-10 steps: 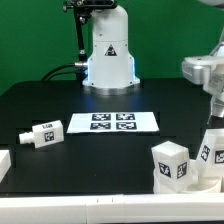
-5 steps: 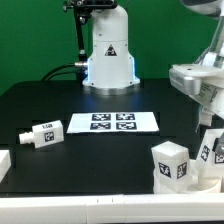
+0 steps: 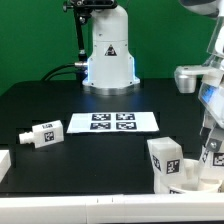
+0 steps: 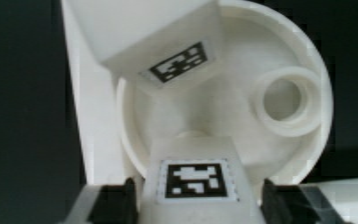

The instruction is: Assemble stool

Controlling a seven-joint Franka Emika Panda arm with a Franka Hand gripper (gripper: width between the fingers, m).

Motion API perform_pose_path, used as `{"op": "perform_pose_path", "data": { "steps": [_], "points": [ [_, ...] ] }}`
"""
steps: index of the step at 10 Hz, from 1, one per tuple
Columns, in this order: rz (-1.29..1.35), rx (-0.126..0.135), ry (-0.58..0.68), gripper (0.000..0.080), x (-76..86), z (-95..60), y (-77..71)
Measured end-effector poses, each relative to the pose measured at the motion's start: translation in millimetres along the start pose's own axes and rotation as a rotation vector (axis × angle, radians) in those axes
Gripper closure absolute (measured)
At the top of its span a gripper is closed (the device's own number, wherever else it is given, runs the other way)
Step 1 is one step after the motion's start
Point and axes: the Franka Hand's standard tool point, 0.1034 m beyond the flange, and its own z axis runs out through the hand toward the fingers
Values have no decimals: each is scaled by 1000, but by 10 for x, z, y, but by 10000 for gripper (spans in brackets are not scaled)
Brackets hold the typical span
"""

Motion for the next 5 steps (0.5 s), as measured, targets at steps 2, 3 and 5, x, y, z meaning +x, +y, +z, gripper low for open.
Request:
{"op": "perform_pose_path", "data": {
  "steps": [2, 3, 5],
  "points": [
    [331, 29, -23, 466, -23, -16, 50],
    [428, 33, -23, 466, -29, -14, 51],
    [567, 33, -24, 466, -24, -16, 49]
  ]
}}
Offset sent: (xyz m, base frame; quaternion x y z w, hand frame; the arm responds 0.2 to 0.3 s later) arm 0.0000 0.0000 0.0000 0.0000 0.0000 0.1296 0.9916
